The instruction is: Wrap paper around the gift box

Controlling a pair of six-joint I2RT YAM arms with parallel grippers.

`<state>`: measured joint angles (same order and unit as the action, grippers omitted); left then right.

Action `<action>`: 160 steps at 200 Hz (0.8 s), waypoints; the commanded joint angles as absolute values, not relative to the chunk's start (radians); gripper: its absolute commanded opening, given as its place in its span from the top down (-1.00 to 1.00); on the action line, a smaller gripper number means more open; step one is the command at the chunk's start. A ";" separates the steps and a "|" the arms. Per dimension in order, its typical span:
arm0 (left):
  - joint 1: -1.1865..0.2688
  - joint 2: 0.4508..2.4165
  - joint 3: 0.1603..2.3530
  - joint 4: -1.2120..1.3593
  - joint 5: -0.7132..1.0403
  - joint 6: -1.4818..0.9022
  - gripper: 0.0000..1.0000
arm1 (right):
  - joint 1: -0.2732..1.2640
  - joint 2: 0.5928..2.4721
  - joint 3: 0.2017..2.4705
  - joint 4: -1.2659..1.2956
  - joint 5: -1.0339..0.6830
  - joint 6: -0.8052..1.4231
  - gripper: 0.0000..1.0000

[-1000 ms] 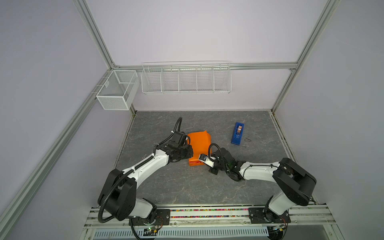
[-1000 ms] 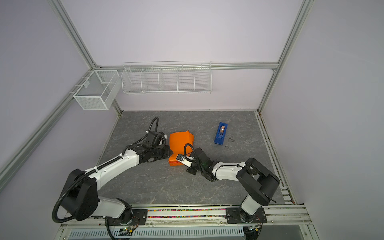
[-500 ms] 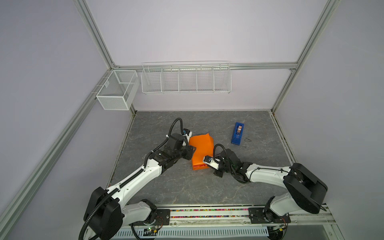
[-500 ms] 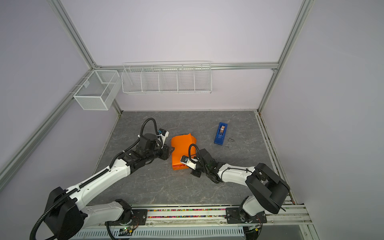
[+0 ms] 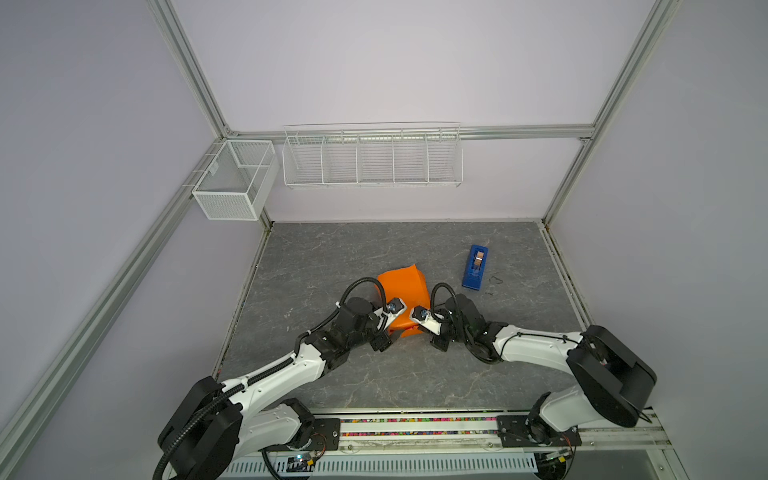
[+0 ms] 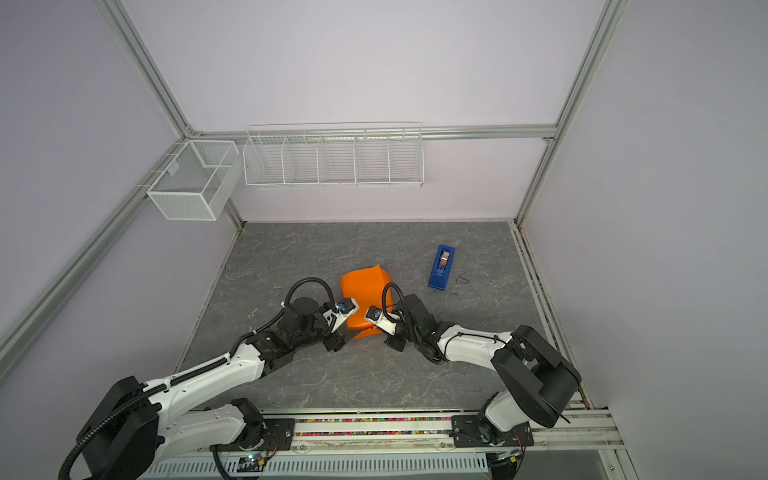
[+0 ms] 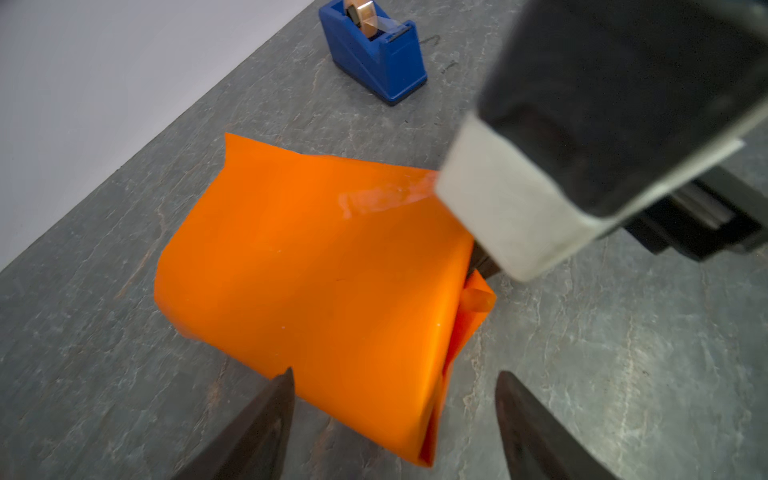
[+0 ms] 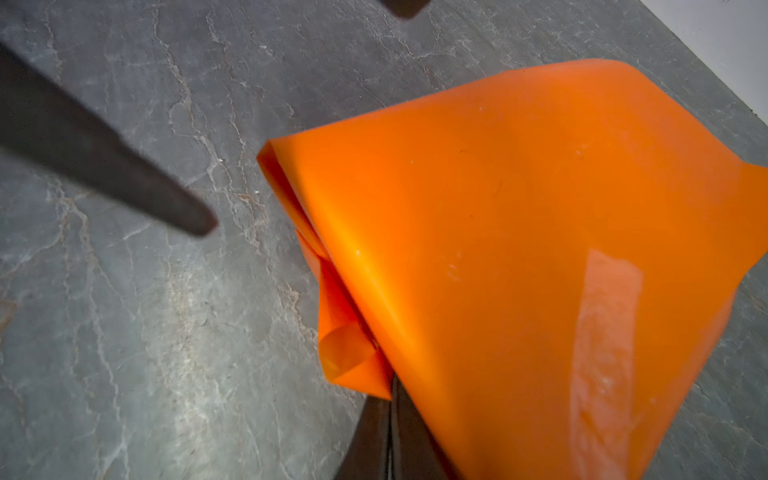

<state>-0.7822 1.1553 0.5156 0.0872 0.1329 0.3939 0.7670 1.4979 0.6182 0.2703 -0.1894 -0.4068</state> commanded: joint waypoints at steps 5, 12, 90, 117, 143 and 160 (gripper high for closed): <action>-0.845 1.181 0.473 0.277 0.026 0.538 -0.55 | 0.759 1.499 0.611 0.293 -0.219 -0.399 0.86; -0.849 1.192 0.469 0.299 0.018 0.540 -0.55 | 0.758 1.500 0.611 0.295 -0.219 -0.397 0.86; -0.854 1.337 0.424 0.492 0.008 0.560 -0.60 | 0.755 1.504 0.606 0.307 -0.224 -0.389 0.87; -0.853 1.309 0.381 0.532 0.028 0.565 -0.57 | 0.755 1.506 0.613 0.299 -0.216 -0.389 0.86; -0.854 1.252 0.338 0.556 0.014 0.546 -0.49 | 0.753 1.508 0.612 0.297 -0.218 -0.388 0.86; -0.853 1.212 0.306 0.572 0.010 0.543 -0.47 | 0.750 1.510 0.619 0.287 -0.225 -0.388 0.86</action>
